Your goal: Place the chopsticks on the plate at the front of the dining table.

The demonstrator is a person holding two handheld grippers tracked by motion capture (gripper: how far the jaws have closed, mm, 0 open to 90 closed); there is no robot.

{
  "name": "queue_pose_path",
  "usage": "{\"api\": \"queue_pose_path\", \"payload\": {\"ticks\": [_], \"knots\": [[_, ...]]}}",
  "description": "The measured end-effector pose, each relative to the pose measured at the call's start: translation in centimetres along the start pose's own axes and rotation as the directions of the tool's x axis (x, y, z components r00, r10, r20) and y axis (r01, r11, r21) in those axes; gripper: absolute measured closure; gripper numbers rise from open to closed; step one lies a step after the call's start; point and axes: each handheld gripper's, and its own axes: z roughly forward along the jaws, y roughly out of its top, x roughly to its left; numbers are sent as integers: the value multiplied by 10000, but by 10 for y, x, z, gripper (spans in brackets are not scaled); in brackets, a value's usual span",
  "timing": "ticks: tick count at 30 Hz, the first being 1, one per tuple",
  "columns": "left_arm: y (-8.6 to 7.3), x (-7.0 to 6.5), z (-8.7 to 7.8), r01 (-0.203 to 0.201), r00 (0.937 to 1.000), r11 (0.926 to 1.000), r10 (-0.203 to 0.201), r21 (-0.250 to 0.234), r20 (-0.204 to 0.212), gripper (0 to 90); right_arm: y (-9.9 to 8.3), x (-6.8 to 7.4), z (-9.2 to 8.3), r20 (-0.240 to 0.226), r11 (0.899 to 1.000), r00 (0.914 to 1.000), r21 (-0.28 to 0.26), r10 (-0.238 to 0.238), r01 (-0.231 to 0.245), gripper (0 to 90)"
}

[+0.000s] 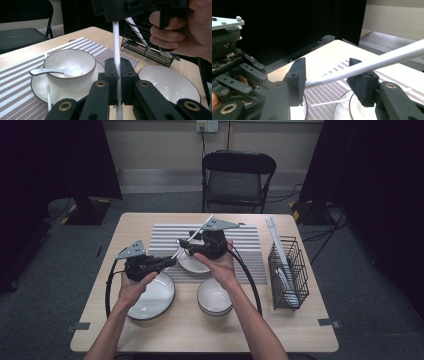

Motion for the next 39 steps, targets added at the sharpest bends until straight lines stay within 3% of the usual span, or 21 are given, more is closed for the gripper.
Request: {"api": "queue_pose_path", "payload": {"ticks": [22,39], "knots": [[-1,3,-2,-36,10000,10000,36,31,-92,862,-4,-3,0,-69,10000,10000,-17,7,-7,366],[-1,5,-4,26,9999,10000,-25,20,-169,862,-12,-12,-10,334,9998,9994,195,-106,99,302]]}}
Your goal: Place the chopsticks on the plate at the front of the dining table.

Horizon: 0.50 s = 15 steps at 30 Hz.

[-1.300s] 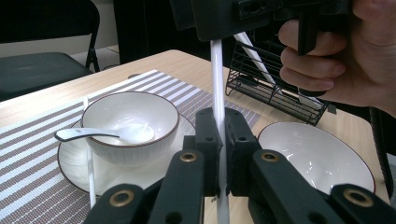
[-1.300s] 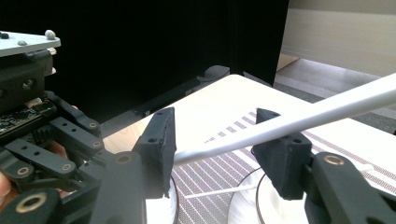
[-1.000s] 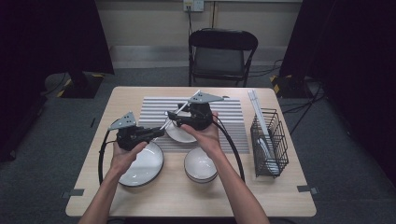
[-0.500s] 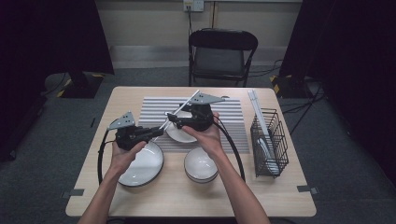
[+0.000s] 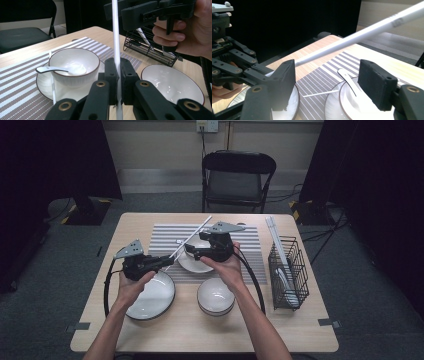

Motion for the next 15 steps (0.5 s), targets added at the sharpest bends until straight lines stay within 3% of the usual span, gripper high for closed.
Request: {"api": "queue_pose_path", "payload": {"ticks": [15], "knots": [[-1,4,-4,76,9999,10000,-76,20,-120,862,-14,-14,-15,531,9998,9985,167,123,-132,311]]}}
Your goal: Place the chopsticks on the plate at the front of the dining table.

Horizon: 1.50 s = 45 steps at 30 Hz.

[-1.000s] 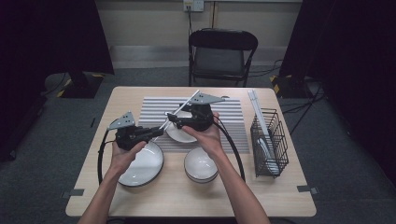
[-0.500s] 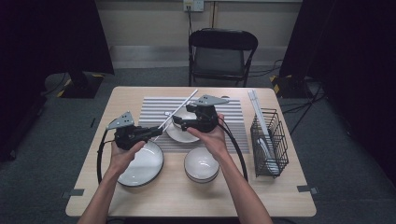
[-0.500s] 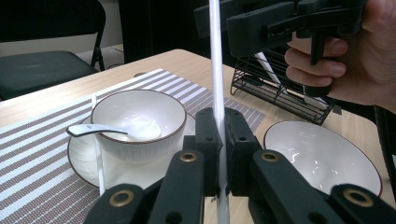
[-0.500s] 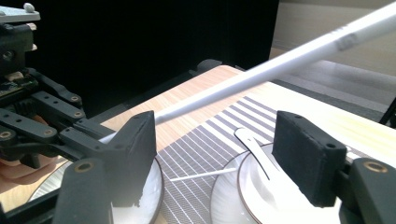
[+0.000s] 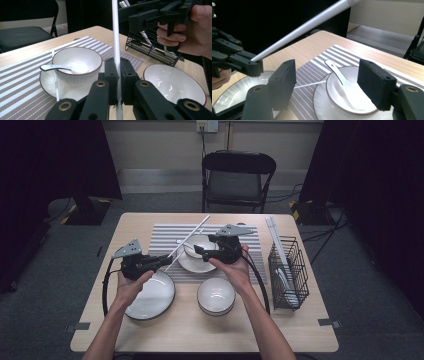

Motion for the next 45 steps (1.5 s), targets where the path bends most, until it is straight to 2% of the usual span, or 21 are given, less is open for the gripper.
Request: {"api": "queue_pose_path", "payload": {"ticks": [15,23,35,42,45], "knots": [[-4,10,-9,235,9993,9997,-235,-2,-296,862,-20,-16,-9,374,9981,9981,354,494,-507,282],[-7,18,-15,260,9984,9996,-254,123,-505,862,-32,-23,-14,639,9968,9964,534,552,-586,281],[-25,36,-23,879,9917,9954,-840,374,-972,862,-49,-32,-20,1147,9920,9909,960,712,-824,278],[-26,42,-23,935,9894,9946,-879,444,-1156,862,-55,-34,-22,1416,9904,9881,1152,598,-764,279],[-28,46,-22,966,9882,9937,-889,568,-1250,862,-60,-36,-23,1506,9889,9860,1183,713,-896,278]]}}
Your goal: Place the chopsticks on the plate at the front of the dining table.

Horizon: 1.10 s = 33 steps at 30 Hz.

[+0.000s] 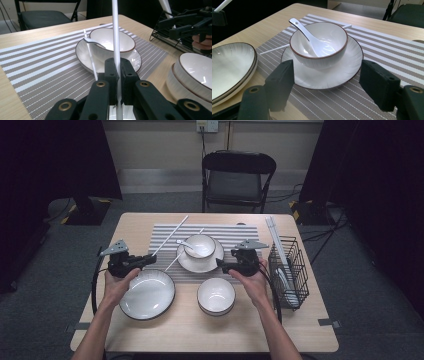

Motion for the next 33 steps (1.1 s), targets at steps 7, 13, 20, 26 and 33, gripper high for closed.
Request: {"api": "queue_pose_path", "payload": {"ticks": [7,13,20,26,33], "knots": [[2,9,7,214,9996,9996,-211,171,-170,862,-8,-3,-1,308,9998,9995,170,-99,94,280],[17,13,9,11,9996,9998,-5,216,-288,862,-18,-9,-3,392,9995,9991,259,169,-179,280],[28,21,14,156,9989,9991,-138,400,-451,863,-30,-12,1,657,9979,9977,612,152,-193,283],[35,26,24,249,9991,9990,-235,374,-359,862,-36,-16,4,680,9967,9975,779,195,-248,284],[32,33,42,517,9976,9959,-481,740,-490,862,-44,-14,6,743,9964,9971,819,151,-212,283]]}}
